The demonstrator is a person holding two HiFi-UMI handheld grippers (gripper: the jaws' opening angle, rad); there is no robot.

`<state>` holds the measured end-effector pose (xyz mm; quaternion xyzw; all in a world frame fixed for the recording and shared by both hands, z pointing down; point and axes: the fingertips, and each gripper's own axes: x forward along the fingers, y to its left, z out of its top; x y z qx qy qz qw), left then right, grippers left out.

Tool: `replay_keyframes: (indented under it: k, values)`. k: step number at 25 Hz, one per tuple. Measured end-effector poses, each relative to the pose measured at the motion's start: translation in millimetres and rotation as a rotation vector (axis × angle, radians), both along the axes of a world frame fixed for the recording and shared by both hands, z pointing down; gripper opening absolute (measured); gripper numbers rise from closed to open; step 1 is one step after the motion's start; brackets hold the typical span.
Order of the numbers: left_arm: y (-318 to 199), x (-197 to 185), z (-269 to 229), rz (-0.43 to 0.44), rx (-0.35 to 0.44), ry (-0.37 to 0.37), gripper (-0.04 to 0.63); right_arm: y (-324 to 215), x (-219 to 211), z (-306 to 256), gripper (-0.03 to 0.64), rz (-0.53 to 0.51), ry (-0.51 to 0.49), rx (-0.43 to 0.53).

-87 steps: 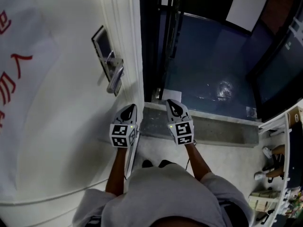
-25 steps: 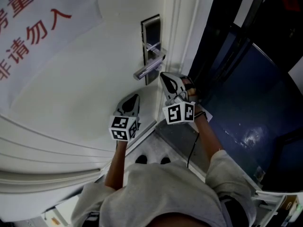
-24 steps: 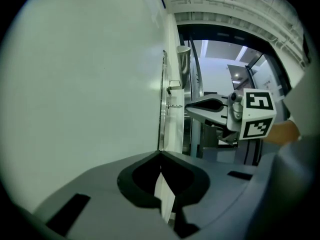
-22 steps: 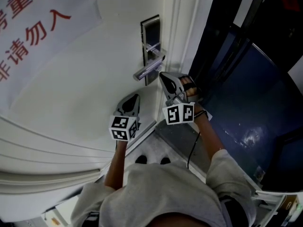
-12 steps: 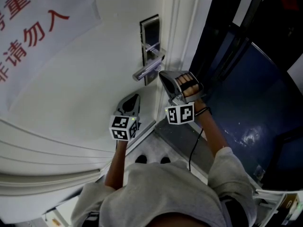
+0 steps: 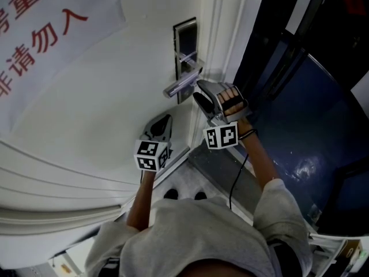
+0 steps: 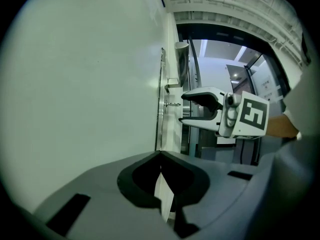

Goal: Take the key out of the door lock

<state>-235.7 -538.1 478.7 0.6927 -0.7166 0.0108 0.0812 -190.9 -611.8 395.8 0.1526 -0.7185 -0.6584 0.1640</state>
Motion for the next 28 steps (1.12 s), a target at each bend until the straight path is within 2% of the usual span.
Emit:
replay_keyframes:
  k: [16,19,28]
  values:
    - [0.2,8.5,2.6,0.017,-0.005,0.003,0.018,-14.9,-24.0,-1.8,0.236,0.0,0.03,0.055]
    - [1.0,6.6,3.0,0.013,-0.005,0.004,0.018,-13.7,-27.5,-1.9,0.21,-0.009,0.028,0.065]
    - [1.1,9.2,1.8,0.016,-0.002,0.003,0.018,-13.9,-30.7,-4.2,0.069,-0.014,0.011,0.092]
